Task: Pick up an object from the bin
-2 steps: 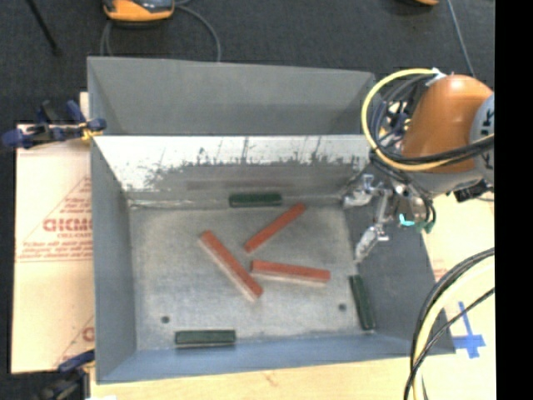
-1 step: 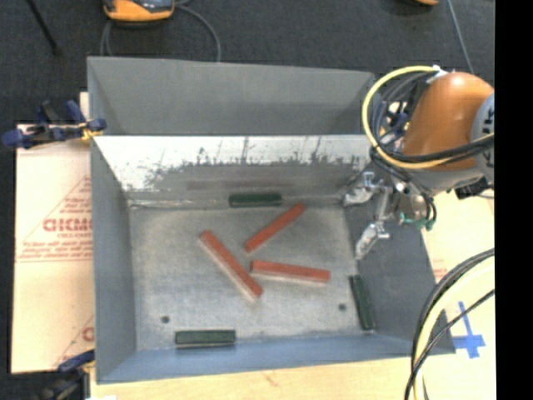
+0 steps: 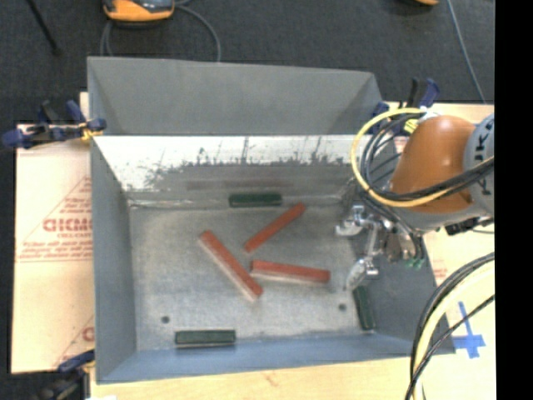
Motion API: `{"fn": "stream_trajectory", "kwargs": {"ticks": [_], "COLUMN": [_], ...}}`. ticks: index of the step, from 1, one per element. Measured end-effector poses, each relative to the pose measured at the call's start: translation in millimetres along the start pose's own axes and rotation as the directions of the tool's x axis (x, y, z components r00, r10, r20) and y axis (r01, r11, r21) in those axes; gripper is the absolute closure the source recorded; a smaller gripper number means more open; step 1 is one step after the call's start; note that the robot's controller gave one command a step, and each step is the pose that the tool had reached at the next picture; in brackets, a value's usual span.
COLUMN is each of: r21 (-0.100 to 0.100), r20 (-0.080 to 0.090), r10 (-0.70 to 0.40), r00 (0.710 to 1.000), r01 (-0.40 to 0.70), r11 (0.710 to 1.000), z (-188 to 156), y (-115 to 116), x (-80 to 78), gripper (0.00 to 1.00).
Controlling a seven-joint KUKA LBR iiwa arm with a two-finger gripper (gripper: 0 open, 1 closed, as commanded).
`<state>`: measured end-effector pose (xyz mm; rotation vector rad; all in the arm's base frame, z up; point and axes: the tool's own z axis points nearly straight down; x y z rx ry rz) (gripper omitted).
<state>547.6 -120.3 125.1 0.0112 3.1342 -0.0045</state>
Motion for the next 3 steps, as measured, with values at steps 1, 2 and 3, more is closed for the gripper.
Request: {"fn": "stream_trajectory", "kwargs": {"ticks": [1,2,3], "r21": [0.000,0.000,-0.001], "r20": [-0.007,-0.007,-0.004], "r10": [0.059,0.058,0.039], "r00": [0.998,0.998,0.999], "r01": [-0.059,-0.058,-0.039], "r11": [0.998,0.998,0.999], "z": [45.3,45.3,-80.7], "y": [35.3,35.3,34.0], "x": [2.9,2.8,-7.7], "gripper": [1.00,1.00,1.00]}}
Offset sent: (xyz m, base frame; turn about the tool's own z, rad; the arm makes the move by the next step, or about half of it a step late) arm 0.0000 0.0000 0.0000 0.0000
